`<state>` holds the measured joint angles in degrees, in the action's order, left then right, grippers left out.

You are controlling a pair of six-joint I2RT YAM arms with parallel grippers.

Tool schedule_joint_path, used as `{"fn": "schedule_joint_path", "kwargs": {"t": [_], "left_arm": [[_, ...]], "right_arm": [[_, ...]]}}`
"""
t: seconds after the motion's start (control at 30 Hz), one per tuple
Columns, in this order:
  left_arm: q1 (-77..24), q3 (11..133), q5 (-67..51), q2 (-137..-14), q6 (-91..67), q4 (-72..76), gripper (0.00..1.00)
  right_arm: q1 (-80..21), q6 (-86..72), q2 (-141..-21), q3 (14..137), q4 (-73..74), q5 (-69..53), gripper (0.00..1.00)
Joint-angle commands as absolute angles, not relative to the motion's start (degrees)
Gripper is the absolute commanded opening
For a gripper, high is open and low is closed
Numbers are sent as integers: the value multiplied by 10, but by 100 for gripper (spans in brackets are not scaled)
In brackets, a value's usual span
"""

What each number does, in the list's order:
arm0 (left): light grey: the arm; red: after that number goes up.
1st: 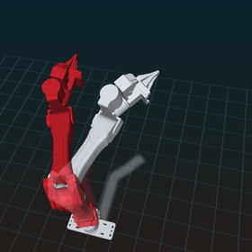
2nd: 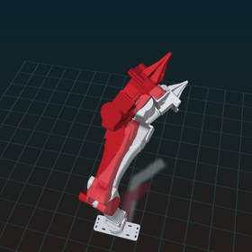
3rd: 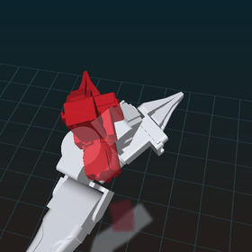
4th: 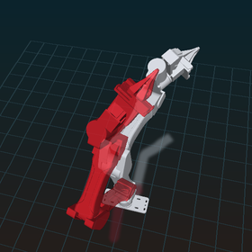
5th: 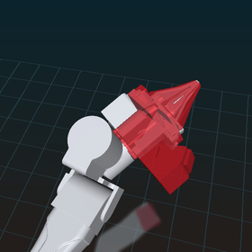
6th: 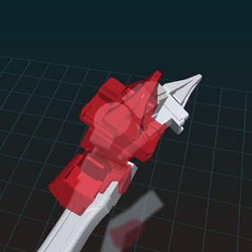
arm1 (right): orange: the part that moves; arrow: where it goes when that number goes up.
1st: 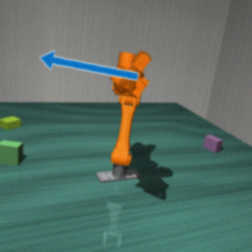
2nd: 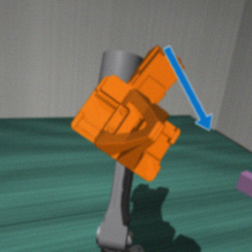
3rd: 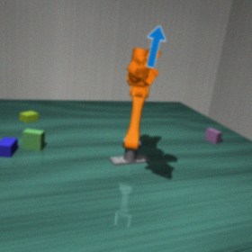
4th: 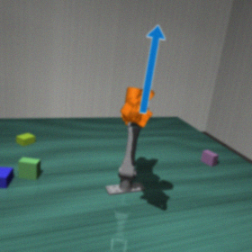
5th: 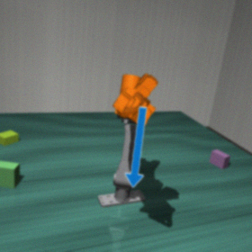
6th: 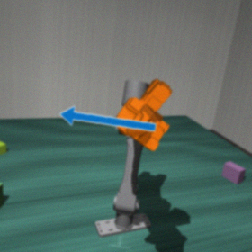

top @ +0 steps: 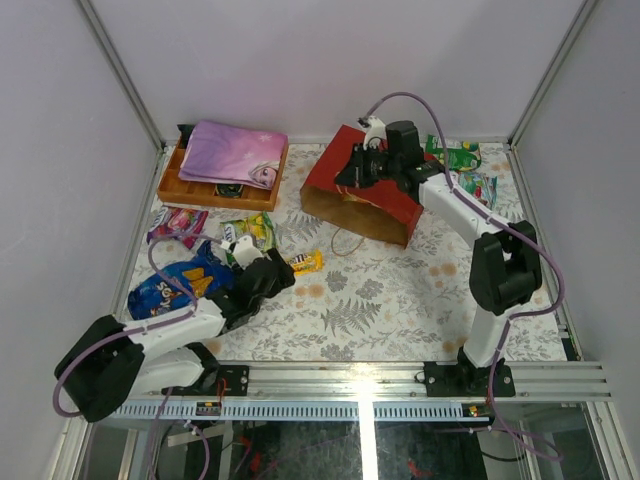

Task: Take the snacks out of the paper bag
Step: Place the snack at the center of the board.

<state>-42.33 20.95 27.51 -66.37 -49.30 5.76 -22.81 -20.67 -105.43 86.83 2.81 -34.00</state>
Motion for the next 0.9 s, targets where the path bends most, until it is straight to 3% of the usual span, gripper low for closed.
{"fn": "schedule_joint_path", "kwargs": {"t": [0.0, 0.1, 0.23, 0.47, 0.63, 0.87], "left_arm": [[-424, 218, 269, -605, -513, 23, 83], [-426, 257, 249, -572, -486, -11, 100], [-426, 356, 224, -587, -415, -47, 100], [-384, 553, 263, -790, -289, -66, 100], [-348, 612, 275, -917, -230, -26, 100], [-326, 621, 273, -981, -151, 50, 100]], "right_arm": [[-266, -138, -1056, 905, 89, -357, 0], [-269, -134, -1042, 892, 88, -350, 0], [-268, -121, -1005, 861, 84, -334, 0], [-243, -152, -931, 796, 49, -335, 0], [-212, -178, -901, 768, 33, -359, 0], [-191, -197, -868, 737, 4, -388, 0]]}}
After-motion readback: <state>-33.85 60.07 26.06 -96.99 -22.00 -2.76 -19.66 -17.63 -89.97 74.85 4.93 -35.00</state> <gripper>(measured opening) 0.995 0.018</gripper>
